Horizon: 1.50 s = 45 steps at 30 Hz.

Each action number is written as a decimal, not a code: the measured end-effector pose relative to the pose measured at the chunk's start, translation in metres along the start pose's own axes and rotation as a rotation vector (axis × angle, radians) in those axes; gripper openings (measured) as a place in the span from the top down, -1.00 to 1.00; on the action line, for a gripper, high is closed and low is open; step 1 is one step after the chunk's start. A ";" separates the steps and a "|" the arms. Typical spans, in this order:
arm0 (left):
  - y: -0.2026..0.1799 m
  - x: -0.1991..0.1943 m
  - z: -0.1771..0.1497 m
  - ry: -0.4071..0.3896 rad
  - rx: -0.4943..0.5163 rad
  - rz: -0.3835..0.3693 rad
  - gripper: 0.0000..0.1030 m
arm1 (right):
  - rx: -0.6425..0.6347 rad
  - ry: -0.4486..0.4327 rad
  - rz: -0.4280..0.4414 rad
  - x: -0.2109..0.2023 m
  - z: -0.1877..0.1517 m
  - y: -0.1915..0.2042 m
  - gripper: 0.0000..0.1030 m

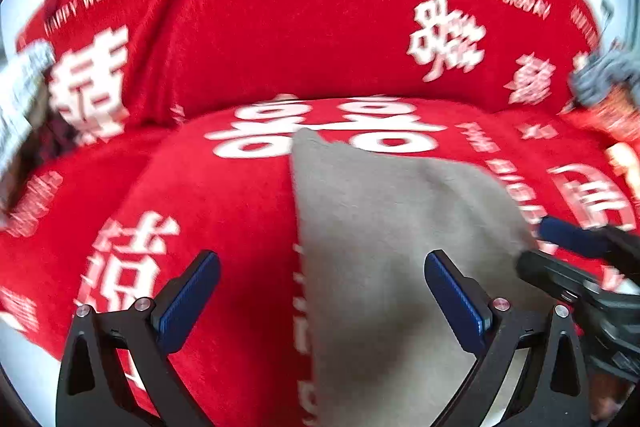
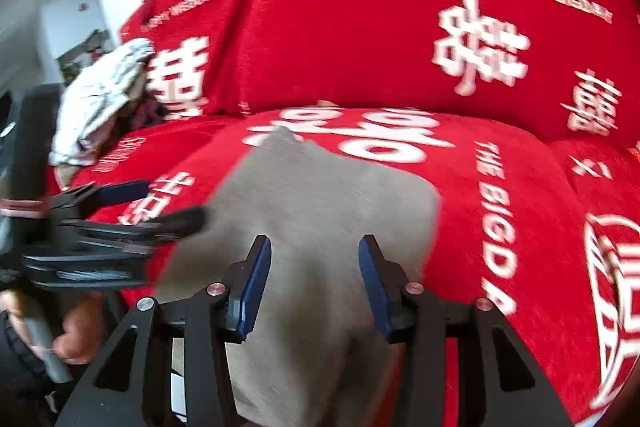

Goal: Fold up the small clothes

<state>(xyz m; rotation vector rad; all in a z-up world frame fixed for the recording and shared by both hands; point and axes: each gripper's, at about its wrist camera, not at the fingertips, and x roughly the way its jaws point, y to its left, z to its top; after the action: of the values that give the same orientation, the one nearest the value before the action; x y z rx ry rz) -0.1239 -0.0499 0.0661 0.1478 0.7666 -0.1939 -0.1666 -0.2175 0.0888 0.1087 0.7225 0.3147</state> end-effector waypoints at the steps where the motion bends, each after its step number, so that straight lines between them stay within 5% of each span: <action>1: -0.001 0.009 0.003 0.018 0.013 0.025 -0.98 | -0.003 0.014 0.009 0.006 0.004 0.000 0.03; 7: 0.000 0.065 0.004 0.146 0.027 0.071 -0.99 | 0.099 0.168 -0.040 0.068 0.014 -0.037 0.04; 12: 0.004 0.075 0.015 0.178 -0.006 0.041 -1.00 | 0.126 0.184 -0.061 0.088 0.025 -0.049 0.04; 14: 0.002 0.059 0.011 0.149 0.013 0.052 -1.00 | 0.097 0.169 -0.101 0.074 0.025 -0.038 0.03; 18: -0.002 0.026 -0.009 0.103 0.041 0.009 -1.00 | -0.034 0.090 -0.050 0.031 0.004 0.001 0.00; 28: -0.009 -0.011 -0.053 0.089 0.092 0.039 -1.00 | -0.112 0.164 -0.135 0.008 -0.064 0.027 -0.07; 35: -0.007 -0.051 -0.049 -0.080 0.039 0.053 -1.00 | -0.151 0.067 -0.217 -0.026 -0.053 0.051 -0.28; 45: -0.006 -0.064 -0.052 -0.104 0.003 0.062 -1.00 | -0.053 0.077 -0.275 -0.021 -0.053 0.049 -0.33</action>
<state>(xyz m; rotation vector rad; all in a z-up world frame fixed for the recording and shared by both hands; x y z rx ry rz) -0.2055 -0.0377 0.0735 0.1626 0.6574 -0.1424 -0.2291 -0.1782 0.0728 -0.0536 0.7946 0.0755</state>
